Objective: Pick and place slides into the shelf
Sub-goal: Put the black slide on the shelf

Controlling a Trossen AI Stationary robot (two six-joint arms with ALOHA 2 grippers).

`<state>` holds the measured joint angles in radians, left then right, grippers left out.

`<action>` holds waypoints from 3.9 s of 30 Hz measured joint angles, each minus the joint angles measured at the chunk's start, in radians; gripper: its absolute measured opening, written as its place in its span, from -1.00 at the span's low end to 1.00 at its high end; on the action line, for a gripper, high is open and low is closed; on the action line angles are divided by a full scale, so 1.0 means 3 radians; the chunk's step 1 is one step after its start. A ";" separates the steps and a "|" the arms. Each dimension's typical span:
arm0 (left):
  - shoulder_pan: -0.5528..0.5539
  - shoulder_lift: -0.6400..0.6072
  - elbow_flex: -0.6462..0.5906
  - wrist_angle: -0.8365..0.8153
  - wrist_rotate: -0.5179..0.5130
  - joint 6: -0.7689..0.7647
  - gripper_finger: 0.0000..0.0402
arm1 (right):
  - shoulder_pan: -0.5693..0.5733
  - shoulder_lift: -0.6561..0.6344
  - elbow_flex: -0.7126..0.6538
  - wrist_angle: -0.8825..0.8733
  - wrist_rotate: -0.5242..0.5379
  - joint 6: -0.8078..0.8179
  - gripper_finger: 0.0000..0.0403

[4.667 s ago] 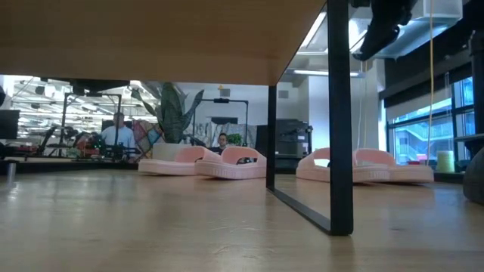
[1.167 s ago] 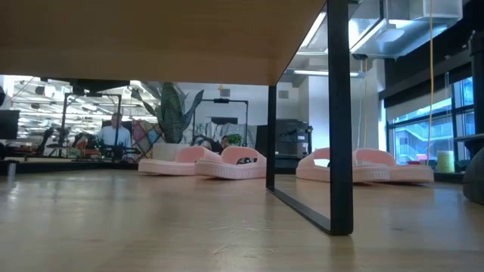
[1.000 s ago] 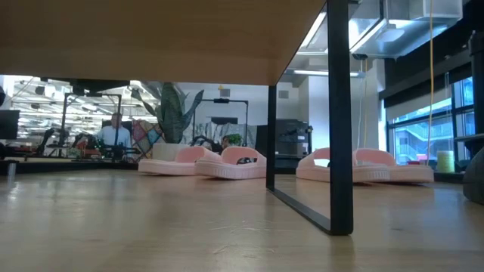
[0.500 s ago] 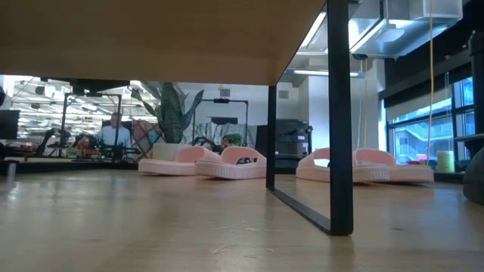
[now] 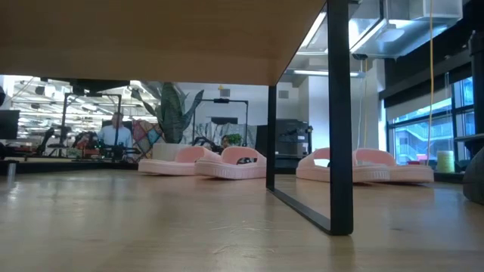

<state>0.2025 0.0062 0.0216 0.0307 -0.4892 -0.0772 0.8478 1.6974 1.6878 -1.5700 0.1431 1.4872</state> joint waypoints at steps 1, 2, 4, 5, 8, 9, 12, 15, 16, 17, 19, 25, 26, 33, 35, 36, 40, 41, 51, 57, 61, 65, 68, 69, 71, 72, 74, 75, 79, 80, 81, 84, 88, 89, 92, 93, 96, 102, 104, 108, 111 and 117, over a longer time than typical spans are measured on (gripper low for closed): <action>0.0001 -0.0001 0.0000 0.0000 0.0000 -0.0001 0.21 | -0.0029 0.0000 0.0003 -0.0004 0.0059 -0.0054 -0.93; 0.0001 0.0000 0.0000 0.0000 0.0000 -0.0001 0.21 | -0.0059 0.0001 0.0003 -0.0004 0.0118 -0.0113 -0.93; 0.0000 -0.0001 0.0000 0.0000 0.0001 -0.0001 0.21 | -0.0123 0.0001 -0.0003 -0.0002 0.0225 -0.0254 -0.93; 0.0001 0.0000 0.0000 0.0000 0.0001 -0.0002 0.21 | -0.0154 0.0001 -0.0007 -0.0006 0.0272 -0.0316 -0.93; 0.0000 0.0000 0.0000 0.0000 0.0001 -0.0003 0.21 | -0.0266 0.0001 -0.0009 -0.0005 0.0413 -0.0554 -0.93; 0.0001 0.0000 0.0000 0.0000 0.0001 -0.0003 0.21 | -0.0310 0.0001 -0.0009 -0.0006 0.0434 -0.0643 -0.93; 0.0000 0.0000 0.0000 0.0000 0.0001 -0.0005 0.21 | -0.0444 0.0001 -0.0009 -0.0005 0.0467 -0.0908 -0.93; 0.0000 0.0000 0.0000 0.0000 0.0001 -0.0004 0.21 | -0.0583 -0.0009 -0.0011 -0.0003 0.0499 -0.1131 -0.93; 0.0000 0.0000 0.0000 0.0000 0.0001 -0.0004 0.21 | -0.0622 -0.0023 -0.0013 -0.0003 0.0557 -0.1169 -0.93; 0.0001 0.0000 0.0000 0.0000 0.0001 -0.0004 0.21 | -0.0664 -0.0049 -0.0013 -0.0003 0.0628 -0.1228 -0.93; 0.0000 0.0000 0.0000 0.0000 0.0001 -0.0004 0.21 | -0.0729 -0.0125 -0.0013 -0.0004 0.0762 -0.1314 -0.93; 0.0000 0.0000 0.0000 0.0000 0.0001 0.0002 0.21 | -0.1011 -0.0296 -0.0011 0.0020 0.1151 -0.1718 -0.93; 0.0001 0.0000 0.0000 0.0000 0.0001 0.0001 0.21 | -0.1079 -0.0299 -0.0011 0.0071 0.1169 -0.1826 -0.93; 0.0000 -0.0001 0.0000 0.0000 0.0001 0.0003 0.21 | -0.1448 -0.0287 0.0056 0.0555 0.1192 -0.2727 -0.93; 0.0001 -0.0001 0.0000 0.0000 0.0001 0.0003 0.21 | -0.1506 -0.0259 0.0221 0.0517 0.1294 -0.2905 -0.93; 0.0001 0.0000 0.0000 0.0000 0.0001 0.0003 0.21 | -0.1517 -0.0243 0.0334 0.0528 0.1393 -0.2980 -0.93; 0.0001 0.0000 0.0000 0.0000 0.0000 0.0004 0.21 | -0.1517 -0.0105 0.0852 0.0607 0.1715 -0.3345 -0.93; 0.0000 0.0000 0.0000 0.0000 0.0000 0.0004 0.21 | -0.1514 -0.0057 0.0979 0.0619 0.1744 -0.3425 -0.93; 0.0001 0.0000 0.0000 0.0000 0.0000 0.0004 0.21 | -0.1517 0.0698 0.1992 0.0654 0.1817 -0.4191 -0.93; -0.0001 0.0000 0.0000 0.0000 0.0001 0.0000 0.21 | -0.1528 0.1044 0.2153 0.0834 0.1882 -0.4346 -0.93; 0.0000 0.0000 0.0000 0.0000 0.0001 0.0002 0.21 | -0.1495 0.1170 0.2228 0.0840 0.1989 -0.4299 -0.93; 0.0000 0.0000 0.0000 0.0000 0.0001 0.0000 0.21 | -0.1443 0.1188 0.2225 0.0894 0.2000 -0.4179 -0.93; 0.0000 0.0000 0.0000 0.0000 0.0001 0.0001 0.21 | -0.1432 0.1197 0.2224 0.0940 0.2004 -0.4027 -0.94; 0.0000 0.0000 0.0000 0.0000 0.0001 0.0003 0.21 | -0.1433 0.1197 0.2224 0.0983 0.2006 -0.4004 -0.94; 0.0000 0.0000 0.0000 0.0000 0.0002 0.0000 0.21 | -0.1433 0.1197 0.2224 0.1085 0.2017 -0.3985 -0.94; 0.0000 0.0000 0.0000 0.0000 0.0007 -0.0001 0.21 | -0.1432 0.1197 0.2224 0.1123 0.2015 -0.3995 -0.94; 0.0000 0.0002 0.0000 0.0080 0.0090 -0.0001 0.21 | -0.1427 0.1197 0.2224 0.1181 0.2013 -0.4015 -0.94; 0.0000 0.0002 0.0005 0.0192 0.0190 0.0002 0.21 | -0.1425 0.1197 0.2224 0.1191 0.2013 -0.4015 -0.94; 0.0000 0.0000 0.0181 0.0581 0.0844 0.0003 0.18 | -0.1428 0.1197 0.2224 0.1188 0.2012 -0.4019 -0.94; -0.0001 0.0000 0.0256 0.0583 0.1044 0.0003 0.17 | -0.1428 0.1197 0.2224 0.1188 0.2008 -0.4022 -0.94; -0.0008 0.0003 0.0333 0.0561 0.1236 0.0003 0.16 | -0.1429 0.1197 0.2224 0.1189 0.2006 -0.4022 -0.94; -0.0074 0.0138 0.0603 0.0436 0.1612 0.0078 0.12 | -0.1429 0.1197 0.2224 0.1189 0.1998 -0.4039 -0.92; -0.0213 0.0621 0.1023 -0.0021 0.1599 0.0227 0.08 | -0.1429 0.1197 0.2223 0.1197 0.1990 -0.4035 -0.91; -0.0248 0.0798 0.1140 -0.0109 0.1592 0.0268 0.07 | -0.1429 0.1197 0.2223 0.1202 0.1984 -0.4036 -0.92; -0.0358 0.1384 0.1495 -0.0432 0.1479 0.0291 0.05 | -0.1429 0.1197 0.2223 0.1214 0.1965 -0.4066 -0.94; -0.0393 0.1571 0.1634 -0.0570 0.1419 0.0292 0.05 | -0.1429 0.1197 0.2223 0.1214 0.1964 -0.4085 -0.94; -0.0510 0.2059 0.2125 -0.1084 0.1255 0.0370 0.05 | -0.1429 0.1196 0.2223 0.1211 0.1963 -0.4118 -0.94; -0.0807 0.2858 0.3190 -0.2154 0.0966 0.0535 0.05 | -0.1438 0.1194 0.2220 0.1043 0.1894 -0.4102 -0.93; -0.0916 0.3054 0.3547 -0.2436 0.0957 0.0536 0.05 | -0.1438 0.1194 0.2220 0.1023 0.1893 -0.4107 -0.93; -0.1191 0.3416 0.4052 -0.2853 0.0830 0.0538 0.05 | -0.1438 0.1194 0.2220 0.1026 0.1889 -0.4115 -0.93; -0.1400 0.3646 0.4357 -0.3010 0.0671 0.0592 0.05 | -0.1447 0.1194 0.2220 0.1026 0.1887 -0.4115 -0.93; -0.1746 0.4121 0.4743 -0.3364 0.0197 0.0738 0.05 | -0.1483 0.1194 0.2220 0.1026 0.1872 -0.4116 -0.93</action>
<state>-0.3212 1.2426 1.4443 -0.9784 -0.4301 0.1441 0.4027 2.0556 2.3539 -1.2621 0.7048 0.2523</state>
